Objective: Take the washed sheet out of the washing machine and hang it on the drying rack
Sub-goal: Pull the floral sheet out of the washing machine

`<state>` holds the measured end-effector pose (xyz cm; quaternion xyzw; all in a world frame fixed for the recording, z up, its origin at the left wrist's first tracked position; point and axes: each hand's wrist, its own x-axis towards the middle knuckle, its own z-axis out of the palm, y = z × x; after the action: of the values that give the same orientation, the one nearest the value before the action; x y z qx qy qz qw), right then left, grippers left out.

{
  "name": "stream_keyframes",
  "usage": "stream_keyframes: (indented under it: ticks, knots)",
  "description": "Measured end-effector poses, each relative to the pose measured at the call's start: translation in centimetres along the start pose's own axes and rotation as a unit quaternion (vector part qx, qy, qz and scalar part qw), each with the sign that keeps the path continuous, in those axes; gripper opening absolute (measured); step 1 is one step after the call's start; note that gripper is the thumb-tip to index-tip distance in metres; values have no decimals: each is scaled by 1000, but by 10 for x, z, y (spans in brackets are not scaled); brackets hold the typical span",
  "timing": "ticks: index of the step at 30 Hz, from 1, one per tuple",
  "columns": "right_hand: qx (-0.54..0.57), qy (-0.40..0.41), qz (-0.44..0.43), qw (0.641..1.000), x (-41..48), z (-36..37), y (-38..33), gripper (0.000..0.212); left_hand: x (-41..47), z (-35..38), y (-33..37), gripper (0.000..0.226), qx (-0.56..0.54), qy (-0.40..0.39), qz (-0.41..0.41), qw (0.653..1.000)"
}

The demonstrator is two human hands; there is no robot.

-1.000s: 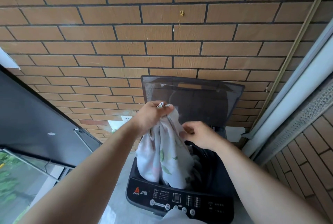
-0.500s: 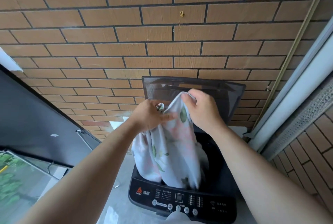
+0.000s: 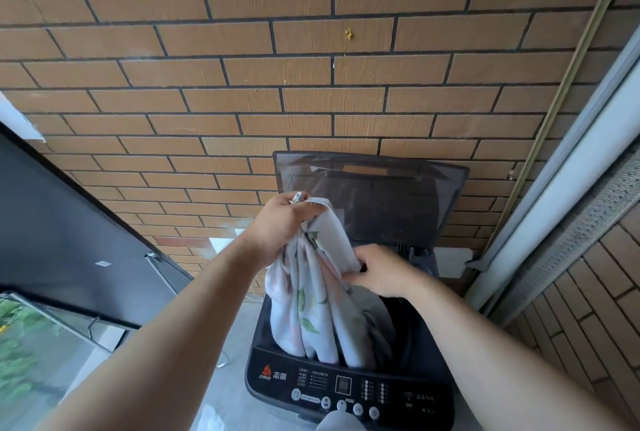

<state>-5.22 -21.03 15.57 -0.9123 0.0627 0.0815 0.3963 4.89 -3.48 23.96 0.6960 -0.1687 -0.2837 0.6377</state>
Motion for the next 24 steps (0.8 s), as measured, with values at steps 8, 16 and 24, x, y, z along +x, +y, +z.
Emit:
stream_keyframes:
  ticks: [8, 16, 24]
  knots:
    - [-17, 175, 65, 982, 11, -15, -4, 32, -3, -12, -1, 54, 92, -14, -3, 996]
    - [89, 379, -213, 896, -12, -72, -107, 34, 5, -3, -3, 64, 179, -5, -25, 984]
    - [275, 241, -165, 916, -15, -57, -87, 41, -4, 23, 2, 39, 228, -144, 53, 961]
